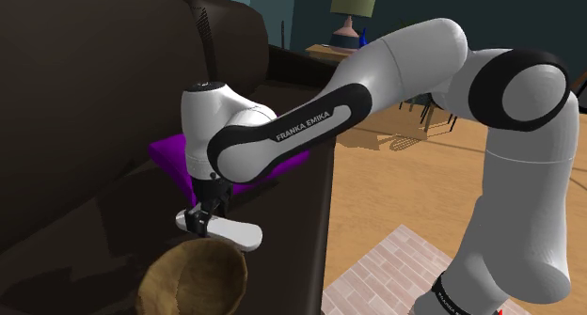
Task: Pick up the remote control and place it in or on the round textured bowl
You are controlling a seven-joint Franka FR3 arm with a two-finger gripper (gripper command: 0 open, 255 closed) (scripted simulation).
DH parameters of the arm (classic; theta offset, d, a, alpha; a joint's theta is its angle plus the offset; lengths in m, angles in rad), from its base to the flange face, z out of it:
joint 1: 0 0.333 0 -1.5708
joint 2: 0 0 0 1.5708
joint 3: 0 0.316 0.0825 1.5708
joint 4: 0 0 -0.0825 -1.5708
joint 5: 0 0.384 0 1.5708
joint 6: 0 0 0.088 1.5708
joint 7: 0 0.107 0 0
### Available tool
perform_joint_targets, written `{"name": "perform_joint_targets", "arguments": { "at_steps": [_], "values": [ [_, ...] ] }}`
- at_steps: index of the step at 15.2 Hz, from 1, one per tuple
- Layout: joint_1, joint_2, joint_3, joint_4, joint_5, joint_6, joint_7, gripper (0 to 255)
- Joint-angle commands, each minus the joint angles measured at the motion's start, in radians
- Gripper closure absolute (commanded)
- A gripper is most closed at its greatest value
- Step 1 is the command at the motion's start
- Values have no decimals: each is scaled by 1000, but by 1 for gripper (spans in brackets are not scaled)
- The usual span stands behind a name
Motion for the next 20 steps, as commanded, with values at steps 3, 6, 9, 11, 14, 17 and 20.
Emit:
{"name": "perform_joint_targets", "arguments": {
  "at_steps": [3,6,9,11,14,17,20],
  "values": [
    [-2,-24,6,25,13,-48,-6,255],
    [-4,-40,9,46,21,-83,-12,255],
    [-6,-53,11,70,28,-118,-16,255],
    [-6,-61,13,87,32,-142,-19,255],
    [-7,-71,15,114,38,-179,-23,255],
    [-7,-80,17,143,43,-216,-26,255],
    [-7,-86,18,175,46,-254,-28,255]
  ]
}}
